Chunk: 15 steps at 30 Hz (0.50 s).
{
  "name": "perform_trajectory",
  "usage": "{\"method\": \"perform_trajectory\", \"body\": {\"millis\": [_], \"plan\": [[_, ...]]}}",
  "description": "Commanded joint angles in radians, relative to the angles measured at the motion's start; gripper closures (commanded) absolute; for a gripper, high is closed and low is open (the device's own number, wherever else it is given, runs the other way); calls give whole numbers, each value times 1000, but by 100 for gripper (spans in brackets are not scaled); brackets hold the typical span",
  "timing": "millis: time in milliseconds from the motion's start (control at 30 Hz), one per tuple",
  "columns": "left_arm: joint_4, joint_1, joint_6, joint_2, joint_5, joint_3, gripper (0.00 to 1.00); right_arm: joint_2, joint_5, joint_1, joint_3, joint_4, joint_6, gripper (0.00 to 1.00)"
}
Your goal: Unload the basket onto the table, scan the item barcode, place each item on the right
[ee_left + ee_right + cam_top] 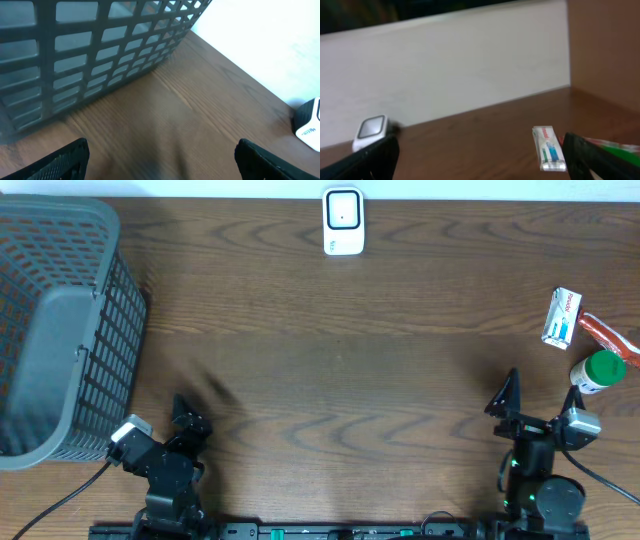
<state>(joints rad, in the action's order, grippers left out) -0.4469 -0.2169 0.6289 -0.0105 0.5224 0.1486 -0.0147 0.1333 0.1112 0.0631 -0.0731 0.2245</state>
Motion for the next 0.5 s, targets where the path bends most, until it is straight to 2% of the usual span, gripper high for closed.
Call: {"method": "perform_trajectory", "body": {"millis": [0,200,467], "plan": [[-27,2,-3,6,5,-14,7,10,83,-8,-58,-34,118,1],[-27,3,-3,6,6,-14,7,10,86,-8,-58,-3,19,1],[-27,3,-3,6,5,-14,7,10,60,-8,-58,129,-24,1]]}}
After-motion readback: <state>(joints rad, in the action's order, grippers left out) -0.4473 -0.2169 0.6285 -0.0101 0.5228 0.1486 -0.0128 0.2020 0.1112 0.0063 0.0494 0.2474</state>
